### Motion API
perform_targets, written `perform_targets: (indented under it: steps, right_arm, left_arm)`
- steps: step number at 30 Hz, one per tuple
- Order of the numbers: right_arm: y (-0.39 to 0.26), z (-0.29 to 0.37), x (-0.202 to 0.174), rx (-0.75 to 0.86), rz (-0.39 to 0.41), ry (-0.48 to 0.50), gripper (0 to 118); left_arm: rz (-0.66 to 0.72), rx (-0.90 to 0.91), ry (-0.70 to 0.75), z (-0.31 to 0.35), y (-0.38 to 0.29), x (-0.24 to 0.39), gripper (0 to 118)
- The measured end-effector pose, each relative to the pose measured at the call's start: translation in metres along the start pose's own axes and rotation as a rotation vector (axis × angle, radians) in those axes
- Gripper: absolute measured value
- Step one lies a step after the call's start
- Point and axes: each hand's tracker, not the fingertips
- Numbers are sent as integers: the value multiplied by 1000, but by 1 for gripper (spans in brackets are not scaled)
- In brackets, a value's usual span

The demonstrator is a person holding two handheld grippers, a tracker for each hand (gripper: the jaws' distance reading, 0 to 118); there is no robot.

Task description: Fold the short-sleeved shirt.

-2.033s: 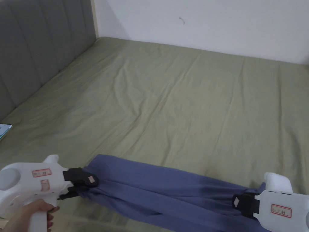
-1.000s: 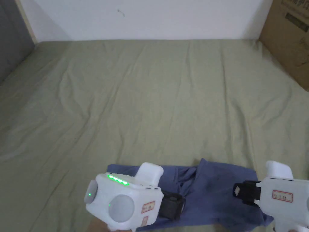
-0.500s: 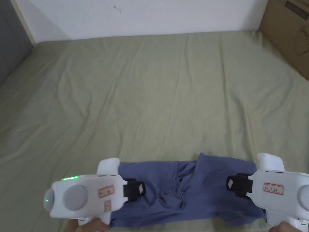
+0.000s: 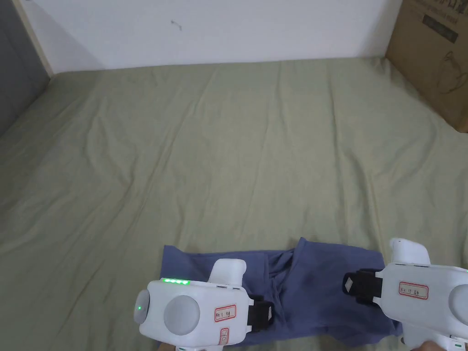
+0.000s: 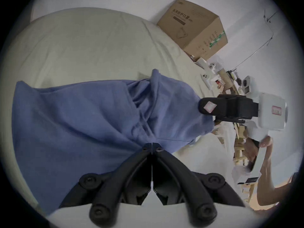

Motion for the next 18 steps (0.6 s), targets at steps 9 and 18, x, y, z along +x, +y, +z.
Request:
perform_targets:
  steps: [9, 18]
  right_arm:
    - [1, 4, -17, 5, 35, 10, 0]
    - [1, -9, -31, -20, 64, 7, 0]
  left_arm:
    - [172, 141, -127, 60, 3, -49, 0]
    - [453, 292, -14, 132, -32, -169, 1]
